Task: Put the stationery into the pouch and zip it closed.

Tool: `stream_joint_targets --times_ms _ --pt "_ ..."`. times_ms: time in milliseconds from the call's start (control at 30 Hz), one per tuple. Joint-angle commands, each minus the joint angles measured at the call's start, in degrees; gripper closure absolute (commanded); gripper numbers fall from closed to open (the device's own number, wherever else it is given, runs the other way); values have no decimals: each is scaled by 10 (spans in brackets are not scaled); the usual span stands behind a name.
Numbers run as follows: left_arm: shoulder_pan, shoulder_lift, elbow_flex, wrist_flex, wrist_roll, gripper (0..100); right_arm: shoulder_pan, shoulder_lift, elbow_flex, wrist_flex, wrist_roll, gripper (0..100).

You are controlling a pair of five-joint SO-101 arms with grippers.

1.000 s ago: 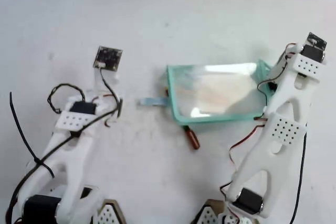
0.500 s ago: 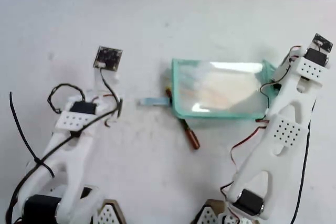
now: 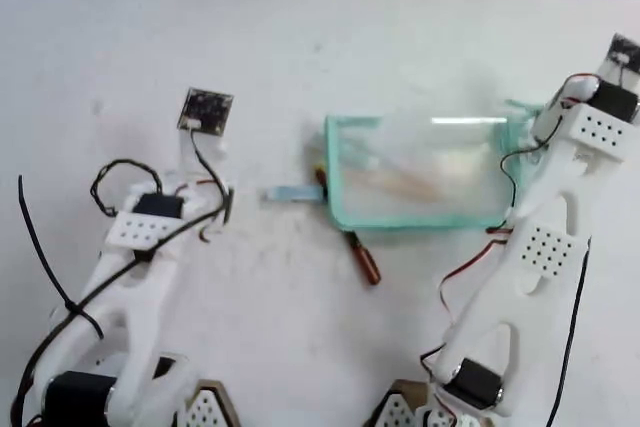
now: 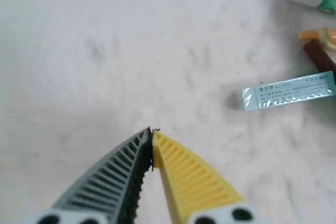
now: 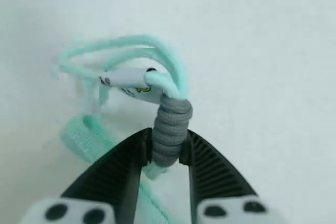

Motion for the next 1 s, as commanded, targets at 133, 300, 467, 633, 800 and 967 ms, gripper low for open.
stream_joint_targets --times_ms 133,300,467,633,800,967 --pt "6 -3 -8 -9 3 976 -58 -165 -47 16 4 981" --pt "6 -3 -8 -9 3 976 -124 -278 -50 16 3 981" --pt "5 -3 -8 -8 3 976 -215 -408 -45 15 4 981" --pt "1 -7 -28 31 4 976 -297 -519 -42 15 7 981" --pt "0 -120 -86 160 8 976 -371 -598 -18 8 11 981" --pt "-22 -347 -86 224 4 902 -458 -617 16 -8 98 981"
